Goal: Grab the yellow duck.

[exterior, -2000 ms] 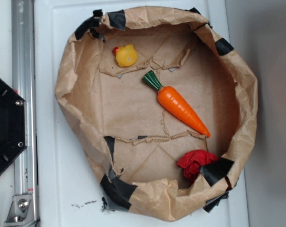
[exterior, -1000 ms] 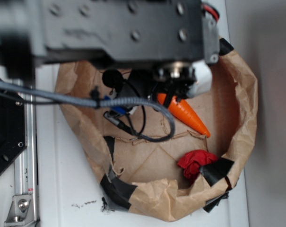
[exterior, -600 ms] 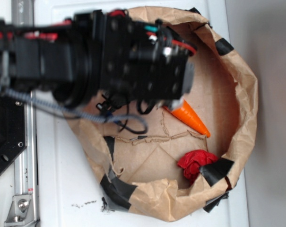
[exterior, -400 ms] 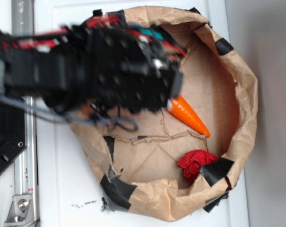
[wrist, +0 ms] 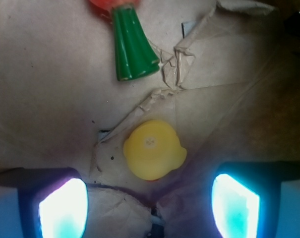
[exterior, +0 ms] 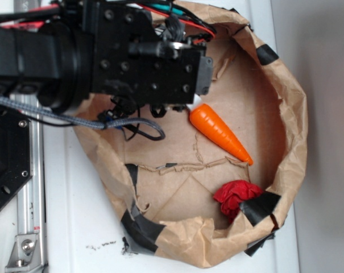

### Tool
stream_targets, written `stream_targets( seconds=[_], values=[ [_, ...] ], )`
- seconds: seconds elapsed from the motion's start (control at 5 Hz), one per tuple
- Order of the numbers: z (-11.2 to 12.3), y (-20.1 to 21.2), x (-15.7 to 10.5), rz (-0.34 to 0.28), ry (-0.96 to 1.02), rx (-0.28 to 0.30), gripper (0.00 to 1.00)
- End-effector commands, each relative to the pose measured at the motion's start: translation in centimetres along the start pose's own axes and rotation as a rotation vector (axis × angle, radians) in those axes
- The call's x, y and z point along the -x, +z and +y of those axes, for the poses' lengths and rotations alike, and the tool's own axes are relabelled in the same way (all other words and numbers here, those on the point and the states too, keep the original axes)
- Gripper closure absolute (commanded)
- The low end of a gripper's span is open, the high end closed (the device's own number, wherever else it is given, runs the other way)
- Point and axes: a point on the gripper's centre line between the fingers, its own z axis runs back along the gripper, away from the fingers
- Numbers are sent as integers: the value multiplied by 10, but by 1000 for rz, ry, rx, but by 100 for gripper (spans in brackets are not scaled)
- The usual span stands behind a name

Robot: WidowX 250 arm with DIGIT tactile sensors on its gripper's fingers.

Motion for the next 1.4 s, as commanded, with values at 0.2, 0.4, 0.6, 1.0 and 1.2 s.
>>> stream_targets(
  seconds=[0.2, 0.4, 0.6, 1.0, 1.2],
  values=[
    [3, 10, -1, -29, 13, -34, 0],
    [1, 3, -1, -128, -134, 8, 0],
    [-7, 8, 0, -171, -185, -3, 0],
    [4, 4, -1, -209, -201, -11, 0],
    [8, -7, -3, -181, -198, -10, 0]
  ],
)
